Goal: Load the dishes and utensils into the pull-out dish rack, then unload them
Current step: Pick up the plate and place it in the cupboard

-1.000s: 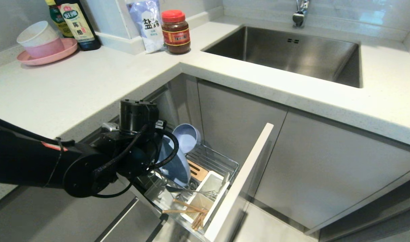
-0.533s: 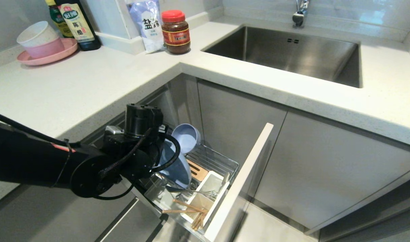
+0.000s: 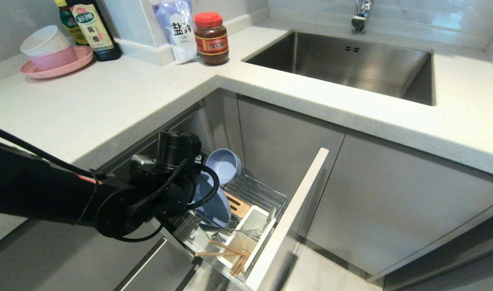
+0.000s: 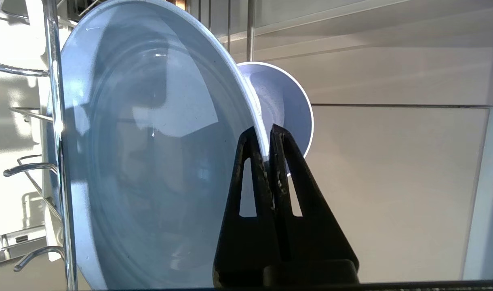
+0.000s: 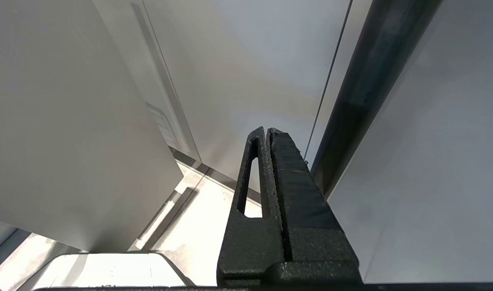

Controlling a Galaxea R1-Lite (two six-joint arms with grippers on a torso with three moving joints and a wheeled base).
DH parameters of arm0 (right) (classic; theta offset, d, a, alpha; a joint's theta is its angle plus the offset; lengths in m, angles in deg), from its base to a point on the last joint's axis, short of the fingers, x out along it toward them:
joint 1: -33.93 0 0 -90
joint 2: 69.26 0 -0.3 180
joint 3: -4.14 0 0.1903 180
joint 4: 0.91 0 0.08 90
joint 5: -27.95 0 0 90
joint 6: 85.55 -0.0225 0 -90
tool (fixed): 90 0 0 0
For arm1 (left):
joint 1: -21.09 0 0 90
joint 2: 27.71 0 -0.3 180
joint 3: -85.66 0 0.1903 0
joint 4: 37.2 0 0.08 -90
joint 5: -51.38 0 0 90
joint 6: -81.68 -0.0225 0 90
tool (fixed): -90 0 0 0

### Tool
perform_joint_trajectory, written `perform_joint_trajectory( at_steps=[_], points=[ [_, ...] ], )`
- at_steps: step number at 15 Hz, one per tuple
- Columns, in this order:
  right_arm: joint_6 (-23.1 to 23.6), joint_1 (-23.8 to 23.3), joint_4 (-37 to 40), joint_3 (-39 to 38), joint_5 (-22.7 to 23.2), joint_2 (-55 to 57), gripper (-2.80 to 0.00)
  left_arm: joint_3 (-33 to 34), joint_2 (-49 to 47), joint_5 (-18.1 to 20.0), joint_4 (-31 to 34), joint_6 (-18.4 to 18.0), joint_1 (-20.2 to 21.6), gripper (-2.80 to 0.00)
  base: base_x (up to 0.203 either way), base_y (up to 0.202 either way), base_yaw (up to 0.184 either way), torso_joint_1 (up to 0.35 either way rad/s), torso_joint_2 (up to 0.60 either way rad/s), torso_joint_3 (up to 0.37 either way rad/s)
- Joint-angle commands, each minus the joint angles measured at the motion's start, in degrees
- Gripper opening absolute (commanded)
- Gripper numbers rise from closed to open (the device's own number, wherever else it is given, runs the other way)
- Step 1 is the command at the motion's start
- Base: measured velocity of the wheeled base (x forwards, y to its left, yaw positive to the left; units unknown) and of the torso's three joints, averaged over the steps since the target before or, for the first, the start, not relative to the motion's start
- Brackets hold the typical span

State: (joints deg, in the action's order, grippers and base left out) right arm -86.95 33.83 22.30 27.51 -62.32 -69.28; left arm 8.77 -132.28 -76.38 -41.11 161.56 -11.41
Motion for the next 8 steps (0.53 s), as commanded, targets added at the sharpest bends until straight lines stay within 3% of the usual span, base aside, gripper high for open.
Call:
perform_joint_trajectory(
  at_steps=[1,2,3,8],
  points=[
    [0.00,0.01,-0.02,-0.09,0.00,-0.24,-2.80,0.00,-0.19,-0.13,-0.05,0.46,-0.02,-2.80,0.000,0.000,0.000,0.000,0.00,0.000],
    [0.00,0.01,-0.02,-0.09,0.00,-0.24,-2.80,-0.02,-0.16,0.74,0.40,0.46,-0.02,-2.80,0.000,0.000,0.000,0.000,0.00,0.000],
    [0.00,0.01,-0.02,-0.09,0.00,-0.24,-2.80,0.00,0.07,1.96,0.72,0.46,-0.02,0.00,0.000,0.000,0.000,0.000,0.00,0.000],
    [0.00,0.01,-0.02,-0.09,0.00,-0.24,-2.80,-0.35,0.83,1.28,2.56,0.36,-0.10,0.00,0.000,0.000,0.000,0.000,0.00,0.000]
  ],
)
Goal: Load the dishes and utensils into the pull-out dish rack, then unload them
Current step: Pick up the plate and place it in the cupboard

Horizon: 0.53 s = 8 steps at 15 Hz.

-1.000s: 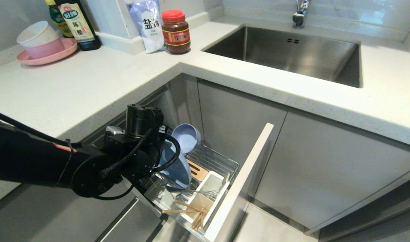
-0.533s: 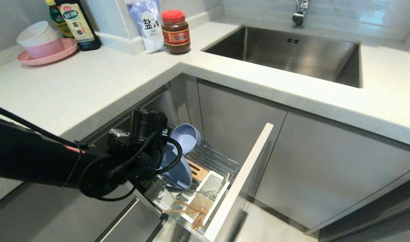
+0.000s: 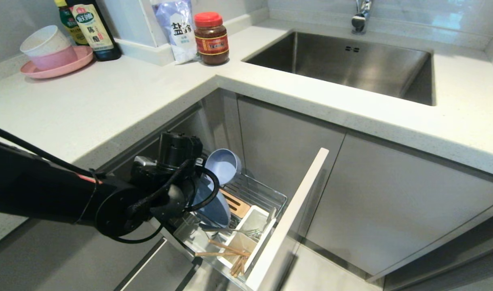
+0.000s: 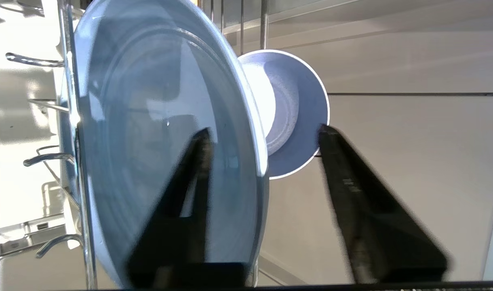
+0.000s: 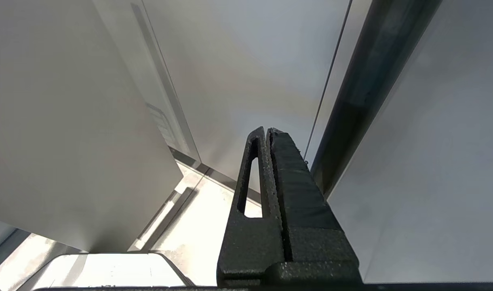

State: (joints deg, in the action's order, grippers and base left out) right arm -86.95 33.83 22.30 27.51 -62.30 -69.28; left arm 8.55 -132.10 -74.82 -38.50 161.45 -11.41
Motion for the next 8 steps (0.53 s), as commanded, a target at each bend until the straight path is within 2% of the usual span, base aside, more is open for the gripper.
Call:
perform_joint_trajectory(
  at_steps=[1,5,8],
  points=[
    [0.00,0.01,-0.02,-0.09,-0.01,-0.23,-2.80,-0.21,1.15,-0.28,0.06,0.40,-0.11,0.00,0.000,0.000,0.000,0.000,0.00,0.000],
    [0.00,0.01,-0.02,-0.09,-0.01,-0.22,-2.80,-0.39,3.97,-0.64,0.24,-0.35,-0.76,0.00,0.000,0.000,0.000,0.000,0.00,0.000],
    [0.00,0.01,-0.02,-0.09,-0.01,-0.24,-2.80,-0.53,4.73,-4.96,0.24,-2.91,-2.26,0.00,0.000,0.000,0.000,0.000,0.00,0.000]
  ],
)
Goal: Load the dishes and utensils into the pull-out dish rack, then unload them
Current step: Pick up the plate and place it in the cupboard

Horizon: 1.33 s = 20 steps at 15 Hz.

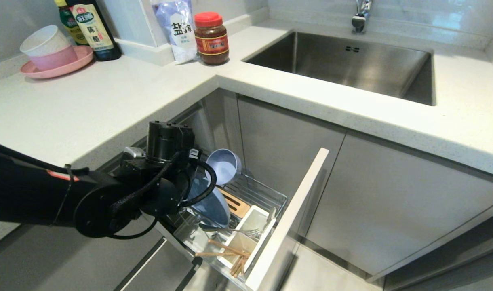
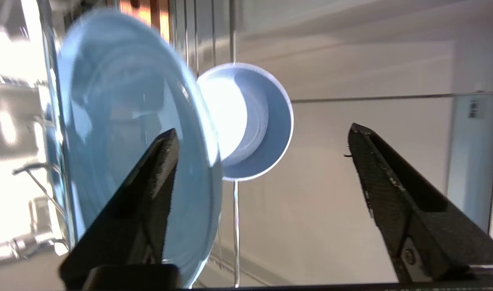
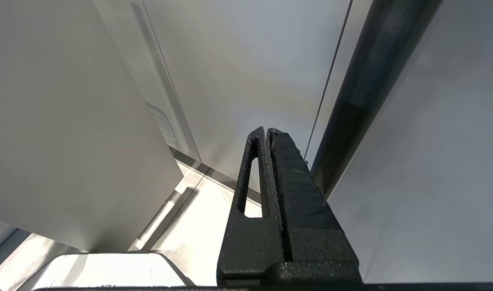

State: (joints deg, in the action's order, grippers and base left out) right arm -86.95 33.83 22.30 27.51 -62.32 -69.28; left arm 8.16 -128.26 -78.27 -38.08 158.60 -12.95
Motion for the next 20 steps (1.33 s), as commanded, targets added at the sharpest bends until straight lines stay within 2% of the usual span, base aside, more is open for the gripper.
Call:
perform_joint_trajectory(
  at_steps=[1,5,6,7,8,10,11,13,14,16,19,20],
  points=[
    [0.00,0.01,-0.02,-0.09,0.00,-0.24,-2.80,-0.29,1.01,-2.90,-0.19,-0.72,-1.32,0.00,0.000,0.000,0.000,0.000,0.00,0.000],
    [0.00,0.01,-0.02,-0.09,0.00,-0.22,-2.80,-1.24,3.99,-5.88,-0.19,-6.01,-2.86,0.00,0.000,0.000,0.000,0.000,0.00,0.000],
    [0.00,0.01,-0.02,-0.09,0.00,-0.24,-2.80,-1.34,5.46,-5.94,-0.19,-7.84,-3.31,0.00,0.000,0.000,0.000,0.000,0.00,0.000],
    [0.00,0.01,-0.02,-0.09,0.00,-0.24,-2.80,-1.42,6.70,-6.04,0.21,-11.48,-3.89,0.00,0.000,0.000,0.000,0.000,0.00,0.000],
    [0.00,0.01,-0.02,-0.09,0.00,-0.23,-2.80,-1.90,7.81,-6.64,2.05,-15.19,-4.61,0.00,0.000,0.000,0.000,0.000,0.00,0.000],
    [0.00,0.01,-0.02,-0.09,0.00,-0.22,-2.80,-3.54,11.46,-7.47,10.36,-17.89,-6.81,0.00,0.000,0.000,0.000,0.000,0.00,0.000],
    [0.00,0.01,-0.02,-0.09,0.00,-0.24,-2.80,-4.17,13.39,-6.86,14.99,-18.89,-7.43,0.00,0.000,0.000,0.000,0.000,0.00,0.000],
    [0.00,0.01,-0.02,-0.09,0.00,-0.24,-2.80,-4.89,18.19,-2.90,20.99,-20.43,-8.36,0.00,0.000,0.000,0.000,0.000,0.00,0.000],
    [0.00,0.01,-0.02,-0.09,0.00,-0.24,-2.80,-4.95,20.88,-1.31,22.91,-22.31,-8.71,-2.80,0.000,0.000,0.000,0.000,0.00,0.000],
    [0.00,0.01,-0.02,-0.09,0.00,-0.24,-2.80,-4.69,26.11,-0.38,24.31,-27.88,-9.01,-2.80,0.000,0.000,0.000,0.000,0.00,0.000],
    [0.00,0.01,-0.02,-0.09,0.00,-0.23,-2.80,-4.12,36.19,0.65,24.04,-39.90,-8.16,-2.80,0.000,0.000,0.000,0.000,0.00,0.000],
    [0.00,0.01,-0.02,-0.09,0.00,-0.24,-2.80,-4.12,39.30,2.56,23.33,-43.94,-6.22,-2.80,0.000,0.000,0.000,0.000,0.00,0.000]
  ],
)
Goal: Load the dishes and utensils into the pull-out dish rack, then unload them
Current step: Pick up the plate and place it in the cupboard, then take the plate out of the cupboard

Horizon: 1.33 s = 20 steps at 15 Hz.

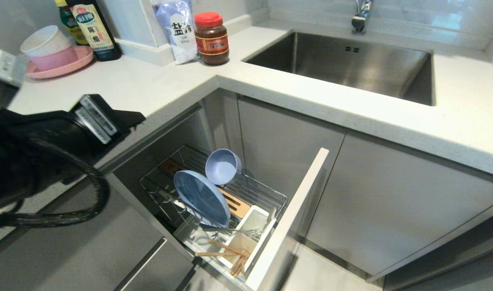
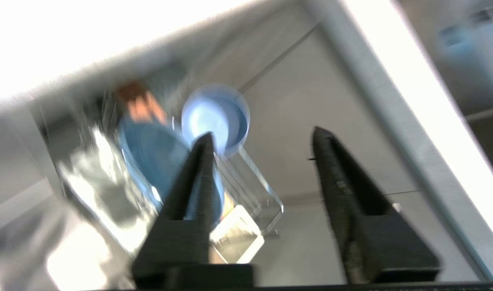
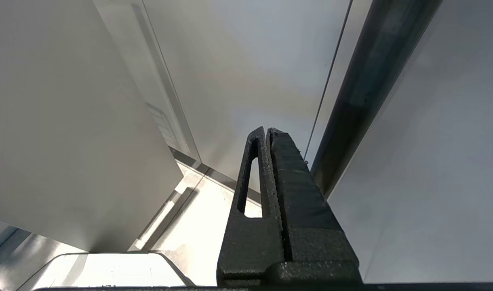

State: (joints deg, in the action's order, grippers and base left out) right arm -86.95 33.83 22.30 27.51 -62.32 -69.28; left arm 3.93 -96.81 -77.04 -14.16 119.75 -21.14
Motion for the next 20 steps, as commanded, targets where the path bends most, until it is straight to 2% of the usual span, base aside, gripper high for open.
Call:
perform_joint_trajectory(
  at_steps=[1,3,6,8,10,11,13,17,20],
  points=[
    [0.00,0.01,-0.02,-0.09,0.00,-0.24,-2.80,0.12,10.42,4.64,-1.40,-8.23,5.38,-2.80,0.000,0.000,0.000,0.000,0.00,0.000],
    [0.00,0.01,-0.02,-0.09,0.00,-0.24,-2.80,0.16,16.97,16.09,-2.39,-13.65,13.33,-2.80,0.000,0.000,0.000,0.000,0.00,0.000],
    [0.00,0.01,-0.02,-0.09,0.00,-0.24,-2.80,0.17,25.42,31.33,-2.50,-21.33,24.19,-2.80,0.000,0.000,0.000,0.000,0.00,0.000],
    [0.00,0.01,-0.02,-0.09,0.00,-0.24,-2.80,0.17,30.61,38.68,-2.17,-26.74,30.44,-2.80,0.000,0.000,0.000,0.000,0.00,0.000],
    [0.00,0.01,-0.02,-0.09,0.00,-0.24,-2.80,0.32,36.62,45.79,2.57,-30.88,37.47,-2.80,0.000,0.000,0.000,0.000,0.00,0.000],
    [0.00,0.01,-0.02,-0.09,0.00,-0.24,-2.80,0.39,40.13,48.05,6.76,-31.82,39.88,-2.80,0.000,0.000,0.000,0.000,0.00,0.000],
    [0.00,0.01,-0.02,-0.09,0.00,-0.21,-2.80,1.78,47.41,49.78,12.19,-32.75,42.07,-2.80,0.000,0.000,0.000,0.000,0.00,0.000],
    [0.00,0.01,-0.02,-0.09,0.00,-0.24,-2.80,10.43,60.56,51.65,17.30,-34.02,42.52,-2.80,0.000,0.000,0.000,0.000,0.00,0.000],
    [0.00,0.01,-0.02,-0.09,0.00,-0.23,-2.80,21.13,67.45,53.70,17.76,-40.38,42.29,-2.80,0.000,0.000,0.000,0.000,0.00,0.000]
  ],
)
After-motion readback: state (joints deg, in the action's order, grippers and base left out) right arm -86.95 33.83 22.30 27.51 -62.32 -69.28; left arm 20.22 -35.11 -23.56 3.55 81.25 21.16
